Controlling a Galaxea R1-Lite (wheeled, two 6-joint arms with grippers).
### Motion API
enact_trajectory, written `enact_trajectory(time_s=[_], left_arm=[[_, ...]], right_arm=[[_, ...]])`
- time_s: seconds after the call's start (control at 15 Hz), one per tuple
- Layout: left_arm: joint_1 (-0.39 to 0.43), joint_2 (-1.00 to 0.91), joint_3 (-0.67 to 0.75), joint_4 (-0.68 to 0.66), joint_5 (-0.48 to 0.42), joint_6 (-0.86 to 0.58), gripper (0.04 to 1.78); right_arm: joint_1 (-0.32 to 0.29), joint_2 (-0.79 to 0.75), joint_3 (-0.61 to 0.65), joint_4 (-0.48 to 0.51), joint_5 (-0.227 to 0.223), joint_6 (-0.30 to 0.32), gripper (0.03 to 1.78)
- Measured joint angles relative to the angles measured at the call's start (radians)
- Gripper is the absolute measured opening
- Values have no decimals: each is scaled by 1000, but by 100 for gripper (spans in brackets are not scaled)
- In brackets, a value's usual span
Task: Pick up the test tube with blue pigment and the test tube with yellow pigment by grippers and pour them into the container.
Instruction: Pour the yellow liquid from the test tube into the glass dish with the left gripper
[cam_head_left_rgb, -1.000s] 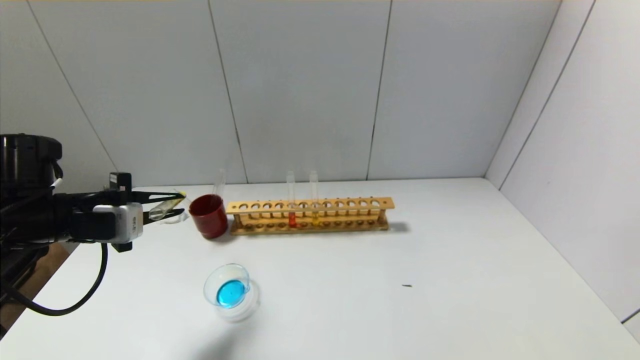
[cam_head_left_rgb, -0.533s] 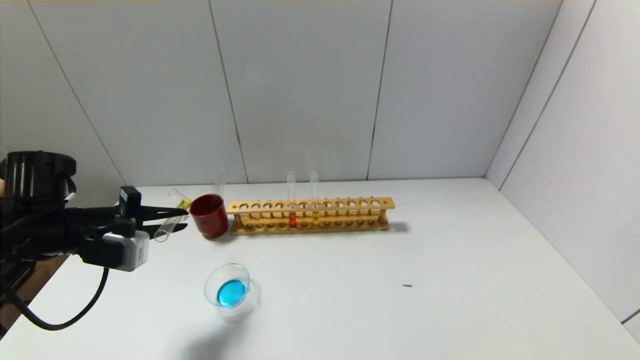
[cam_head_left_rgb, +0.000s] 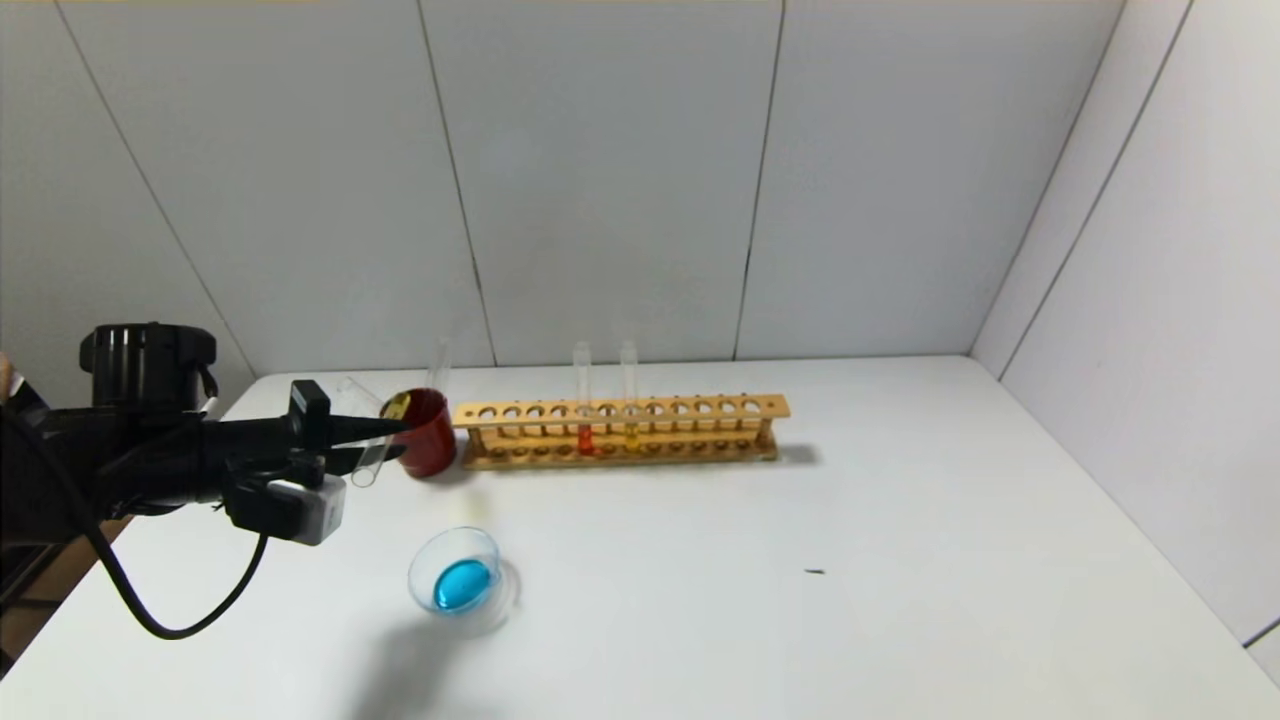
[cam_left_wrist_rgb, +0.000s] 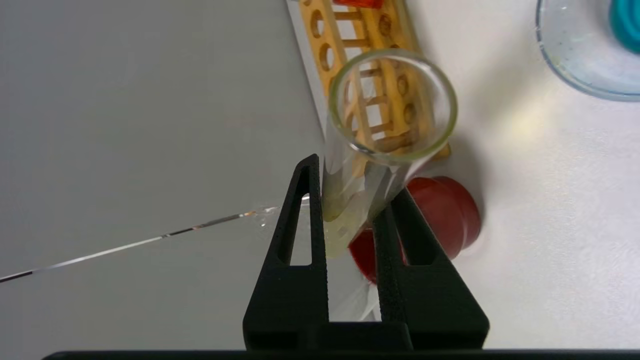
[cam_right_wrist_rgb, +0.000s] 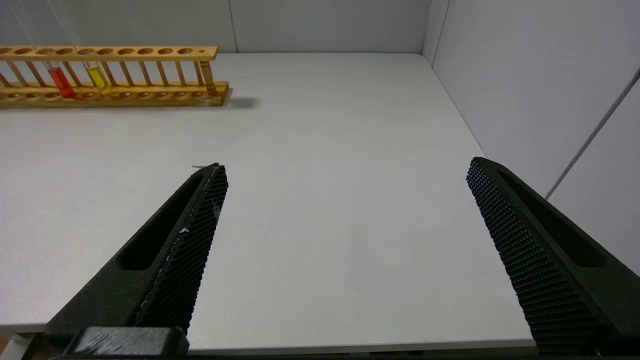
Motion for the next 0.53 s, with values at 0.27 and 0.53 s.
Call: enact_trajectory(time_s=[0.27,0.53], left_arm=[[-35,12,3,0,3,25,31],[-40,23,-4,-2,0,129,31]], right_arm=[[0,0,0,0,0,0,175],[0,0,0,0,0,0,175]])
